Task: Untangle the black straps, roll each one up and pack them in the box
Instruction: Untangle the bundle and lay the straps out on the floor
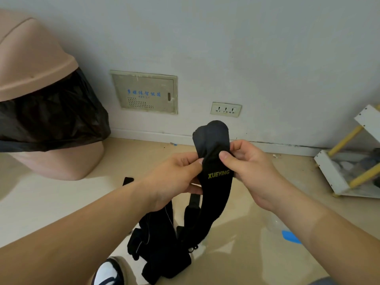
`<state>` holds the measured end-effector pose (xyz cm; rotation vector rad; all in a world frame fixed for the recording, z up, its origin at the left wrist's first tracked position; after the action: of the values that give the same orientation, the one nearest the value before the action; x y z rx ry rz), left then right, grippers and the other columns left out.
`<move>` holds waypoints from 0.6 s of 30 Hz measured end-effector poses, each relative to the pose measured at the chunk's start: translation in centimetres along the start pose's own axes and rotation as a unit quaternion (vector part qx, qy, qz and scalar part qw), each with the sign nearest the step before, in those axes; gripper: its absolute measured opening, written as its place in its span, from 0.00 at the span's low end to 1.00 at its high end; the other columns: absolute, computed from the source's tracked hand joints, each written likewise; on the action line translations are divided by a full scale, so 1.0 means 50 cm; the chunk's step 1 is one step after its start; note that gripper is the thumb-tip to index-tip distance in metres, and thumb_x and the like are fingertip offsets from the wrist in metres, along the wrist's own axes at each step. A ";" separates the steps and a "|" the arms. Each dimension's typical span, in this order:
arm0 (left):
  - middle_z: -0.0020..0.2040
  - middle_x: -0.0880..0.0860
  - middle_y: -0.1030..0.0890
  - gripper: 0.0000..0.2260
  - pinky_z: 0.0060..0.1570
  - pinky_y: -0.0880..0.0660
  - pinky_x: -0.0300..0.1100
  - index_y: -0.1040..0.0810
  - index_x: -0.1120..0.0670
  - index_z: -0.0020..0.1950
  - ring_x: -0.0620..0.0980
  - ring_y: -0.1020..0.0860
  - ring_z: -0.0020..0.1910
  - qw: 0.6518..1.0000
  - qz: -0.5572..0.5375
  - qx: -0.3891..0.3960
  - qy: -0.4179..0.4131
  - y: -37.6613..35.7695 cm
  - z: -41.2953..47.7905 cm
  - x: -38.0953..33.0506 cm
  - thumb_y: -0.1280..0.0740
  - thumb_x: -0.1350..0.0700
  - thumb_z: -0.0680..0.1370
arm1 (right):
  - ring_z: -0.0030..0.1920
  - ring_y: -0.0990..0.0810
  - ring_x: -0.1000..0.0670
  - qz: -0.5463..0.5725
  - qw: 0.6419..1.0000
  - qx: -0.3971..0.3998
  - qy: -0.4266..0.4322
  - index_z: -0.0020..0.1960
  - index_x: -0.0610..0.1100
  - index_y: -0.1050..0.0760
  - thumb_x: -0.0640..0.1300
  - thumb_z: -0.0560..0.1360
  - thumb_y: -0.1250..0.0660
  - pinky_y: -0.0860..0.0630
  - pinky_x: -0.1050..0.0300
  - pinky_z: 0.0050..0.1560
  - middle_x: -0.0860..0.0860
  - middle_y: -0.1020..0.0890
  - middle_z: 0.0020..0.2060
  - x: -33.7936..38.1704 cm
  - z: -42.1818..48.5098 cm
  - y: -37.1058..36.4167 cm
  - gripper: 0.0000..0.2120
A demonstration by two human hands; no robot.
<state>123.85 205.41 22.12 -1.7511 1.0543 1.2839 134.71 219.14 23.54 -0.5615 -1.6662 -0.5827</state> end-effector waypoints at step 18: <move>0.57 0.58 0.12 0.14 0.55 0.17 0.49 0.15 0.54 0.62 0.53 0.13 0.51 0.999 -0.032 -0.022 0.014 -0.009 -0.002 0.003 0.41 0.55 0.89 | 0.40 0.16 0.55 -0.014 1.000 -0.012 0.024 0.48 0.48 0.17 0.38 0.83 0.30 0.22 0.57 0.47 0.53 0.12 0.39 0.000 -0.002 -0.011 0.08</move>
<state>124.33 205.46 22.04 -1.8262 0.9829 1.2556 134.40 218.65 23.52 -0.5389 -1.6248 -0.6329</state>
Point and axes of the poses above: each hand's wrist, its own z-axis towards the middle knuckle, its own y-axis out of the back of the hand, x = y × z, the point moved 5 cm from there along z, towards the middle knuckle
